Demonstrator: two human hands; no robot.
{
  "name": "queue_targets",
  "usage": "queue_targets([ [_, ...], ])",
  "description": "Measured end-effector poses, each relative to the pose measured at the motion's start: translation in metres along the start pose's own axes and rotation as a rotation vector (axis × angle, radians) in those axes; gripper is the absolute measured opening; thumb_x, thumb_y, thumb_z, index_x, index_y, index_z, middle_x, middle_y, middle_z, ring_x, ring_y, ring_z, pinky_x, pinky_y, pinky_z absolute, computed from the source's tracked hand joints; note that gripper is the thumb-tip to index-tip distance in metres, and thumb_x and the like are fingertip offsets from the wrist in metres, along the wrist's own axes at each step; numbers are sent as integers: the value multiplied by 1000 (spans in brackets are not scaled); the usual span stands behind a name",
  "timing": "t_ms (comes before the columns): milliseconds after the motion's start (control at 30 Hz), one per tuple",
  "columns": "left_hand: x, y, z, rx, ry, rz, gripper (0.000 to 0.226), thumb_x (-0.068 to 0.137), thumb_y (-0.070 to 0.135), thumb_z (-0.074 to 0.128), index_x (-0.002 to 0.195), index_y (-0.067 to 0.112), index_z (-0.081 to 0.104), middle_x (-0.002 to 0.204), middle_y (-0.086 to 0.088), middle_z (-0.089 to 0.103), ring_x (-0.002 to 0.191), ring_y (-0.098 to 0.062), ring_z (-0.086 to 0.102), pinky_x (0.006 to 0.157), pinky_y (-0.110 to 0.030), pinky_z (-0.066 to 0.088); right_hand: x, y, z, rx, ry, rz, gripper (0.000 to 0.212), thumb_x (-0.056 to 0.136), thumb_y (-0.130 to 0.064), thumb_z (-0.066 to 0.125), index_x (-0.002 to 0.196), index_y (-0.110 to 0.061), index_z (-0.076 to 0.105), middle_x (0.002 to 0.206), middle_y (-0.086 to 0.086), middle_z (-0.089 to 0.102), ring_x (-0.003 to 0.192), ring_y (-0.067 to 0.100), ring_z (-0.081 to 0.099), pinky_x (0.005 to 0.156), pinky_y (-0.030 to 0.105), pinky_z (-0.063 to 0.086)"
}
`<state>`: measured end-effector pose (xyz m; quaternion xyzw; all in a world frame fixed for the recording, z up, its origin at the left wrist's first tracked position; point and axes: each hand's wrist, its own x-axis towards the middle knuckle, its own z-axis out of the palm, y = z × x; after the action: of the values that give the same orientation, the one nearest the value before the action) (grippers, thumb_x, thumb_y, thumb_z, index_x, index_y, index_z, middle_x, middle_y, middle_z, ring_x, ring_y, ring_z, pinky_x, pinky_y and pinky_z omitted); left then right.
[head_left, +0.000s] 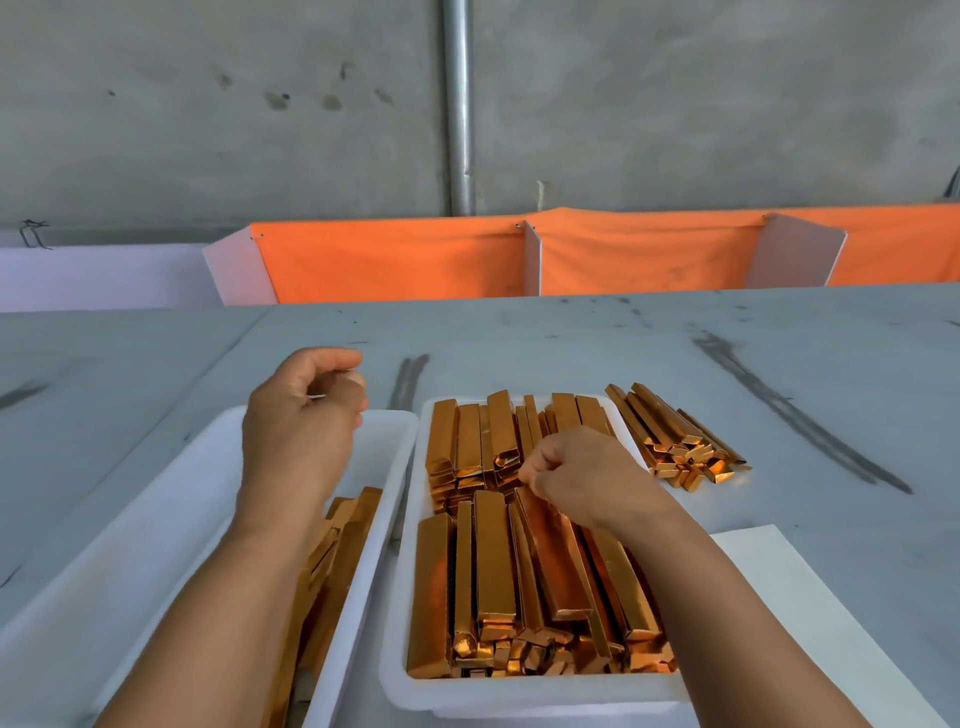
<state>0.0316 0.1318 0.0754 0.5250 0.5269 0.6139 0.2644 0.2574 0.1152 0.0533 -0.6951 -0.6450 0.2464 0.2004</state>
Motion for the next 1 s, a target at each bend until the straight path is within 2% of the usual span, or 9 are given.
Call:
queue_targets([
  [100, 13, -11, -23, 505, -153, -64, 15, 93, 31, 58, 107, 37, 61, 114, 9, 63, 101, -18, 59, 84, -34, 47, 2, 8, -1, 35, 92, -9, 30, 100, -15, 50, 79, -30, 65, 97, -17, 64, 80, -1, 59, 52, 7, 37],
  [200, 14, -31, -38, 1032, -431, -246, 55, 91, 48, 57, 139, 27, 40, 138, -6, 48, 114, -25, 54, 86, -34, 49, 6, 16, 3, 94, 247, -10, 23, 100, -18, 50, 90, -31, 67, 96, -19, 60, 67, -7, 53, 39, 5, 35],
  [300, 5, -49, -42, 1236, -588, -371, 71, 89, 56, 54, 146, 19, 32, 145, -6, 44, 124, -24, 50, 94, -33, 47, 10, 24, 14, 117, 365, -10, 22, 100, -20, 51, 105, -28, 71, 103, -11, 67, 67, -5, 53, 42, 3, 34],
  [367, -1, -59, -39, 1281, -671, -422, 67, 90, 59, 52, 141, 19, 38, 138, -2, 51, 114, -18, 54, 88, -27, 48, 12, 26, 21, 115, 386, -9, 23, 101, -21, 51, 110, -26, 71, 108, -10, 68, 70, -5, 52, 49, 3, 31],
  [433, -6, -62, -34, 1286, -745, -454, 50, 90, 57, 52, 124, 21, 48, 110, 4, 59, 90, -10, 57, 66, -20, 46, 14, 27, 25, 116, 394, -14, 23, 101, -21, 51, 111, -26, 71, 107, -10, 68, 70, -6, 50, 53, 3, 31],
  [500, -8, -63, -29, 1287, -774, -432, 37, 91, 54, 53, 110, 22, 52, 92, 5, 57, 79, -9, 56, 56, -19, 42, 14, 28, 25, 119, 406, -24, 23, 100, -21, 51, 112, -26, 71, 101, -11, 67, 71, -6, 52, 55, 4, 33],
  [667, -5, -69, -27, 1203, -711, -424, 32, 88, 48, 60, 104, 21, 53, 93, 2, 61, 83, -11, 61, 72, -22, 55, 15, 29, 27, 116, 417, -43, 22, 100, -22, 52, 110, -28, 71, 91, -18, 58, 67, -9, 50, 45, 2, 34],
  [833, 0, -78, -29, 1168, -632, -353, 31, 93, 51, 51, 104, 23, 60, 88, 7, 61, 77, -8, 58, 63, -20, 47, 15, 28, 29, 119, 420, -61, 21, 100, -22, 53, 108, -28, 71, 84, -21, 53, 67, -9, 49, 47, 2, 33],
  [1000, 4, -84, -27, 1163, -553, -242, 27, 102, 31, 42, 93, 19, 65, 87, 3, 65, 81, -12, 62, 64, -22, 45, 14, 28, 30, 136, 421, -71, 21, 100, -22, 52, 109, -28, 71, 85, -20, 54, 70, -7, 51, 53, 3, 35],
])
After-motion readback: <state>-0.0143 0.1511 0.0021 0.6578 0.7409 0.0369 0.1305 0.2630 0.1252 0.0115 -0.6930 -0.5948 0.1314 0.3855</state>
